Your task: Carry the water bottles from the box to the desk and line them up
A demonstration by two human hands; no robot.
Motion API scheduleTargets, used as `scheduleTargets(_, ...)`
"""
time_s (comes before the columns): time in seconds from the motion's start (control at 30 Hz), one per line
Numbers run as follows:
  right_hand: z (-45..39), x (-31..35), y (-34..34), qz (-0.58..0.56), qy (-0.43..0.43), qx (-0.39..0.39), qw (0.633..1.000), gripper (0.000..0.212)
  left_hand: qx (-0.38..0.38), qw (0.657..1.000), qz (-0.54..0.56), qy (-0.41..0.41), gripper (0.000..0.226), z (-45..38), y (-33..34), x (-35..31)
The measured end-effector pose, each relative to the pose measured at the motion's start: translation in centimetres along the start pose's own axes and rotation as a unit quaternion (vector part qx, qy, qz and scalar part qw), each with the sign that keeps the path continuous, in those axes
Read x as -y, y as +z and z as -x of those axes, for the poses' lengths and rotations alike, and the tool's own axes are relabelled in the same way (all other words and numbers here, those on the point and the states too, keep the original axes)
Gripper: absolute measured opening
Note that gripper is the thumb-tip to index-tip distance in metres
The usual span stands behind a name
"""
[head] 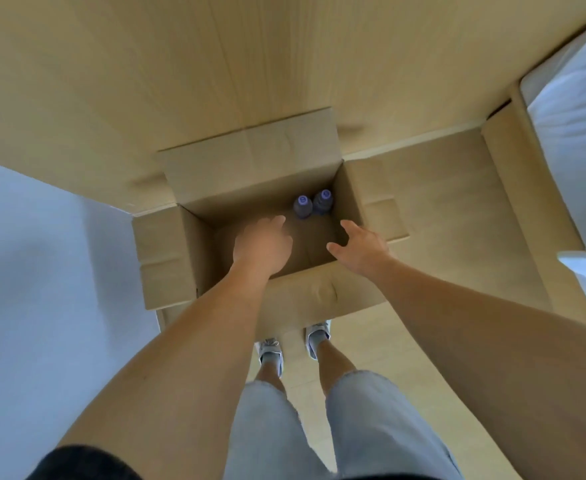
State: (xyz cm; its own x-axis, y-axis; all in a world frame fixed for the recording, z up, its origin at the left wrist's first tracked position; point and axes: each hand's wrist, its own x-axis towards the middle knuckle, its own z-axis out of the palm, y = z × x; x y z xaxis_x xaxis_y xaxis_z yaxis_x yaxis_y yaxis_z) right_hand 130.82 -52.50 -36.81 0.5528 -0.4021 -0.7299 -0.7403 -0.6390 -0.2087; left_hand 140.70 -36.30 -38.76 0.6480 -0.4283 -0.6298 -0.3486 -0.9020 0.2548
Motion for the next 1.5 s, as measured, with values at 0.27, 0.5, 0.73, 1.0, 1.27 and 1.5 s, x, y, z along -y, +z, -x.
scheduleTargets(0.27, -12.9, -1.6, 8.5, -0.089, 0.053, -0.018, 0.994, 0.071, 0.013, 0.999, 0.039, -0.017, 0.058, -15.1, 8.9, 4.7)
scheduleTargets(0.5, -21.3, -4.0, 12.7, -0.136, 0.098, -0.021, 0.986, 0.071, -0.012, 0.999, 0.03, 0.026, 0.067, -27.0, 14.3, 5.0)
scheduleTargets(0.73, -26.2, -4.8, 15.3, -0.156, 0.116, -0.019, 0.981, 0.072, -0.035, 0.997, 0.036, 0.065, 0.065, -33.6, 18.3, 2.7)
scheduleTargets(1.0, -30.2, -3.7, 15.8, -0.162, 0.11, -0.029, 0.98, 0.077, -0.057, 0.996, 0.03, 0.063, 0.045, -36.4, 18.8, 2.9)
scheduleTargets(1.27, -32.2, -2.9, 15.7, -0.161, 0.102, -0.031, 0.981, 0.079, -0.047, 0.991, -0.025, 0.121, 0.039, -34.6, 18.2, 4.6)
scheduleTargets(1.5, -33.9, -2.6, 16.2, -0.202, 0.112, -0.033, 0.972, 0.078, -0.036, 0.993, -0.048, 0.097, 0.035, -29.5, 19.6, 10.4)
